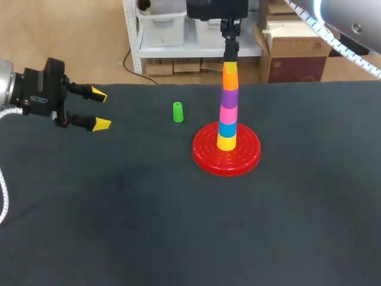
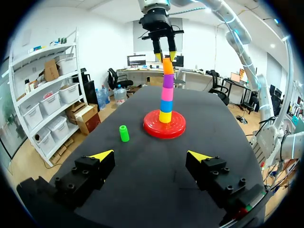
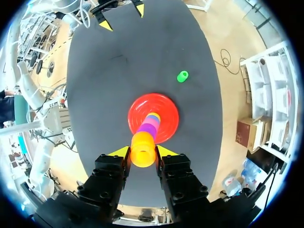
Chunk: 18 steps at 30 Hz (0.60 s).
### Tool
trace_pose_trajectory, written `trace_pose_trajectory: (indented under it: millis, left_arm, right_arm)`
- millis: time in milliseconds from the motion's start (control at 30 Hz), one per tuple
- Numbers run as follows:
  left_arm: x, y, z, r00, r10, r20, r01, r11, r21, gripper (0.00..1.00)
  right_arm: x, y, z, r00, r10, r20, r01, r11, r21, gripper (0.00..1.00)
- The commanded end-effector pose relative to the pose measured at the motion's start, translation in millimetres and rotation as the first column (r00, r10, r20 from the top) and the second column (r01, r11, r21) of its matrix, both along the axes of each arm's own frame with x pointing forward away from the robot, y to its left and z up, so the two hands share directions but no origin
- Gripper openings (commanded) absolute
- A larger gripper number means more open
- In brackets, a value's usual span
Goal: Pick up and stack the cylinders on the red base in this order: pink,purple,orange,green
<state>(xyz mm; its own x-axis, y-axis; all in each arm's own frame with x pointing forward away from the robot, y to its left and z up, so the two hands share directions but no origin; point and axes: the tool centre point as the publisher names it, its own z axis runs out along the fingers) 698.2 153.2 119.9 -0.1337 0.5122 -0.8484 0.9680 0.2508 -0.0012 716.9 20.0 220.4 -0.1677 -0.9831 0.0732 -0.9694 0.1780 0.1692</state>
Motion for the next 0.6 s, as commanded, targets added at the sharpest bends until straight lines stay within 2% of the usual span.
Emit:
trace_pose_trajectory:
  millis: [33, 433, 600]
  left_arm:
    - [-1.4, 1, -1.1, 1.000, 0.001, 0.006, -0.001, 1.000, -0.004, 1.00]
    - [-1.4, 1, -1.1, 1.000, 0.001, 0.006, -0.001, 1.000, -0.004, 1.00]
    - [-1.4, 1, -1.1, 1.000, 0.001, 0.006, -0.001, 1.000, -0.004, 1.00]
  right_arm:
    - [-20.5, -6, -24, 0.998, -0.017, 0.066, 0.017, 1.000, 0.010, 0.00]
    - [-39.9, -5, -26, 0.982, -0.076, 0.173, 0.074, 0.997, 0.022, 0.00]
    - [-45.8, -9, -26, 0.958, -0.125, 0.257, 0.125, 0.992, 0.018, 0.00]
